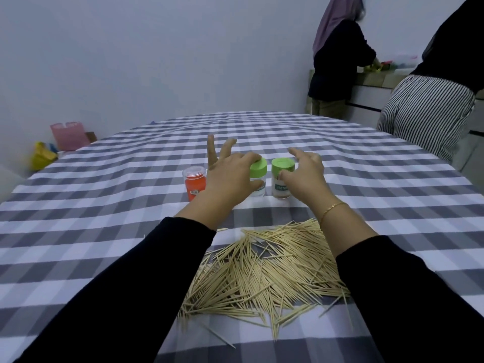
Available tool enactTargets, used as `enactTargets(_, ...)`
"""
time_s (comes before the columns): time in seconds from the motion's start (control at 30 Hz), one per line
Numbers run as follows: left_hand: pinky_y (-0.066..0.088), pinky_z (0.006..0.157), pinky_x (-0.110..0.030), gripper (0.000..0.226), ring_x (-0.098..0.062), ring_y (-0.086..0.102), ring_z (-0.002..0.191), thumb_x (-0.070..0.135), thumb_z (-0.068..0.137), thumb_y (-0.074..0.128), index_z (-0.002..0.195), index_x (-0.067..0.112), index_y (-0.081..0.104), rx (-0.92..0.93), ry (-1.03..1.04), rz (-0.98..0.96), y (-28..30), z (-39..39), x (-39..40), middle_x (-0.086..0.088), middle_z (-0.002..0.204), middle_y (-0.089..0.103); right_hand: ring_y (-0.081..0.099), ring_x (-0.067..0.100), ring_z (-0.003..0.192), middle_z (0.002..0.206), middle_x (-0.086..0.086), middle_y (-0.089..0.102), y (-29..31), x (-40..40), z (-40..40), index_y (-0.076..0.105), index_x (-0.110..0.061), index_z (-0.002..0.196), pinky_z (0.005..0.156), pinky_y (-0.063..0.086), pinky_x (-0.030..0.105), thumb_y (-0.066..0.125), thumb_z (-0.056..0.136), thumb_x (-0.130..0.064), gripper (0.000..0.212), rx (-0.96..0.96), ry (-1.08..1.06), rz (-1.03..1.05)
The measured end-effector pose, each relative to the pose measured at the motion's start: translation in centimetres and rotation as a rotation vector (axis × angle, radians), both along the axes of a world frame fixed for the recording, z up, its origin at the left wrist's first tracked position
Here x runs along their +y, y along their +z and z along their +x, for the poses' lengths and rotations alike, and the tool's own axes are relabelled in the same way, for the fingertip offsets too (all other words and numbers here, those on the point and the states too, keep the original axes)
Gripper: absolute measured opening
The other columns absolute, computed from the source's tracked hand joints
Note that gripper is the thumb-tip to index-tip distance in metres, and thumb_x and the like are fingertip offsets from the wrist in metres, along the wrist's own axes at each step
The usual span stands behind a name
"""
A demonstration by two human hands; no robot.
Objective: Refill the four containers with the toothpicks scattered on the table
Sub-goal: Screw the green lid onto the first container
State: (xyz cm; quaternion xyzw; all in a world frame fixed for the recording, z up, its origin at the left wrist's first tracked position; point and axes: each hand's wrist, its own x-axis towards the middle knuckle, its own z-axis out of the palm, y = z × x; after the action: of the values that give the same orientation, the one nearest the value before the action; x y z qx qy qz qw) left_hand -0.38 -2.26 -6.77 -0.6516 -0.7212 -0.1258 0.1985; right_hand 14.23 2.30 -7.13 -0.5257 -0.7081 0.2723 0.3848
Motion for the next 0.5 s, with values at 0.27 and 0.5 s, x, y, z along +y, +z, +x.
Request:
enactTargets(0.27,-0.013,0.112,-0.049,0.056,-0.014,0.024,0.141,0.065,0.078,0.06,0.127,0.039,0.055,-0.266,-0.052,0.152,-0.3,-2.2,-5.3,0.009,0.126,0.058,0.05,0.015,0.114,0.133,-0.002,0.046,1.2,-5.7,-1.9,0.042,-0.025,0.14,0.086,0.044,0.027,0.061,0.087,-0.027,0.056,0.089,0.356,-0.062)
enactTargets(0.5,0.023,0.113,-0.044,0.081,-0.008,0.053,0.108,0.046,0.064,0.077,0.138,0.032,0.047,-0.602,-0.08,0.066,-2.8,-4.9,-9.5,0.011,0.113,0.058,0.059,0.01,0.091,0.112,-0.001,0.06,-1.0,-8.7,-5.5,0.045,-0.015,0.137,0.068,0.048,0.016,0.072,0.082,-0.032,0.064,-0.006,0.475,-0.13)
